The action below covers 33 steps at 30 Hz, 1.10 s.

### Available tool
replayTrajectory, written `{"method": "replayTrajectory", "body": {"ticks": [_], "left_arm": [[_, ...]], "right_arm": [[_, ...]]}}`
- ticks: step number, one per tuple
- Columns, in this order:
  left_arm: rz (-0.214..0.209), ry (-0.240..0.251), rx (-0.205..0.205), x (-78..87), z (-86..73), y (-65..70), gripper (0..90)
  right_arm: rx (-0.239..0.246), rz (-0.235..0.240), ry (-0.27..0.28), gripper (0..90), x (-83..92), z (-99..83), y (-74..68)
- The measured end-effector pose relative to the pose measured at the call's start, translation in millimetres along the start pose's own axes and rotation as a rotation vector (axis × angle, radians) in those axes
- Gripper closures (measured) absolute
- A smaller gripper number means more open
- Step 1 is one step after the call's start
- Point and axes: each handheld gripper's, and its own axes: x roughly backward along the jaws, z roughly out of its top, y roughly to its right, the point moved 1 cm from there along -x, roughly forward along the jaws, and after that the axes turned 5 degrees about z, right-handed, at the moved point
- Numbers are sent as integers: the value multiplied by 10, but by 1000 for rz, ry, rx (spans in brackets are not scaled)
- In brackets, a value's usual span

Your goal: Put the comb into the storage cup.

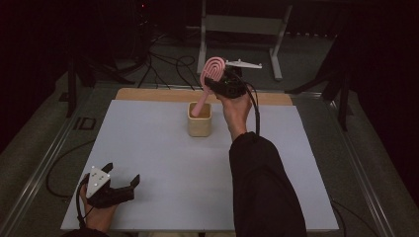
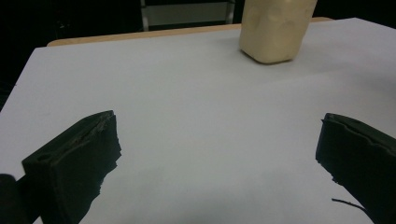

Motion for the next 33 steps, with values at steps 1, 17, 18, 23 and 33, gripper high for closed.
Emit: {"method": "replayTrajectory", "body": {"ticks": [1,17,18,23,33], "left_arm": [[0,0,0,-1,0,0,0],[-1,3,2,2,2,2,0],[-1,4,3,2,2,2,0],[-1,4,4,1,1,0,0],[-2,5,5,1,1,-1,0]], "right_arm": [[-2,-3,-2,636,-6,-6,4],[-12,-6,-7,636,-66,-55,19],[-14,-6,-8,636,-71,-59,16],[-15,-6,-11,636,-99,-75,18],[-9,-16,-21,636,-137,-101,29]]}}
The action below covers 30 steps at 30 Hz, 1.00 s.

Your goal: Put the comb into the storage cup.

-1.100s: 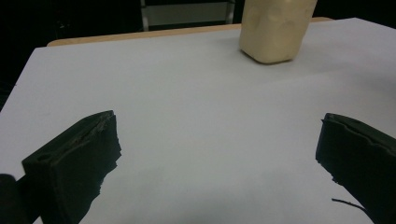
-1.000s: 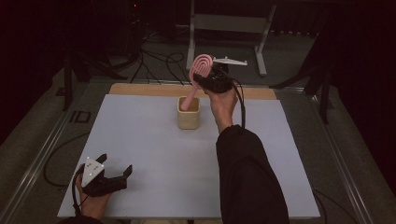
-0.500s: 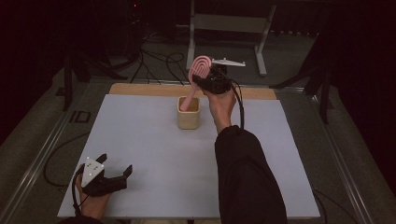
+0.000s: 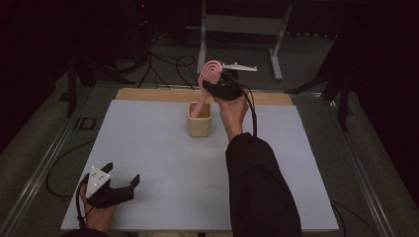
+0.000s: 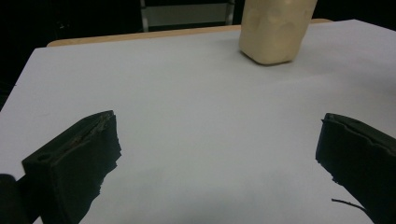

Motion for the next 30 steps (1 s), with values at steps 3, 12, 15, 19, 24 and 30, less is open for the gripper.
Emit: {"method": "replayTrajectory", "body": {"ticks": [3,12,15,19,24,30], "left_arm": [[-1,-2,-2,-2,0,2,0],[-2,-2,0,-5,-3,3,0],[-3,-2,1,-6,-3,3,0],[-3,-2,0,-5,-3,2,0],[-3,-2,-1,-2,-2,-2,0],[-2,-3,-1,-3,-2,0,0]], "right_arm": [[-2,0,2,636,-6,-2,6],[-6,-2,1,636,-26,-23,22],[-12,-2,-1,636,-37,-35,28],[-12,0,-4,636,-52,-50,34],[-15,2,-11,636,-77,-80,30],[-13,6,-22,636,-105,-108,19]]}}
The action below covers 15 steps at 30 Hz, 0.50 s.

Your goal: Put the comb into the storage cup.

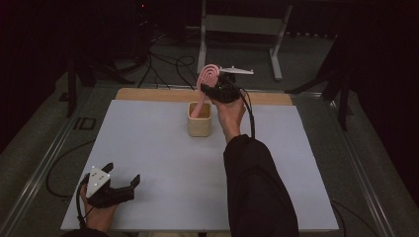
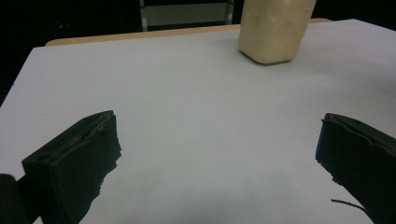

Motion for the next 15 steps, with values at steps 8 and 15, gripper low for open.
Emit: {"method": "replayTrajectory", "body": {"ticks": [8,15], "left_arm": [[-3,-1,-4,-8,3,11,0],[-1,-1,1,-8,2,3,0]], "right_arm": [[4,0,-13,636,-13,-38,-1],[13,-3,-32,636,-54,-71,-8]]}}
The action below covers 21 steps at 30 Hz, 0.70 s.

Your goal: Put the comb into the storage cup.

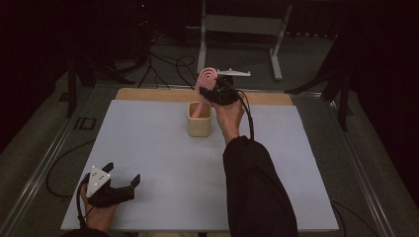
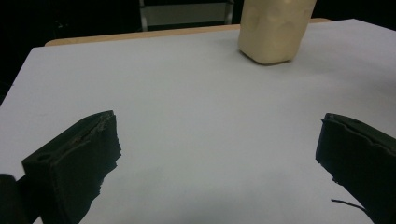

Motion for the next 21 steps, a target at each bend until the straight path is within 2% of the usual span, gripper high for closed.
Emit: {"method": "replayTrajectory", "body": {"ticks": [21], "left_arm": [[-2,-1,-3,-12,-5,8,0]], "right_arm": [[8,5,-29,636,-66,-64,0]]}}
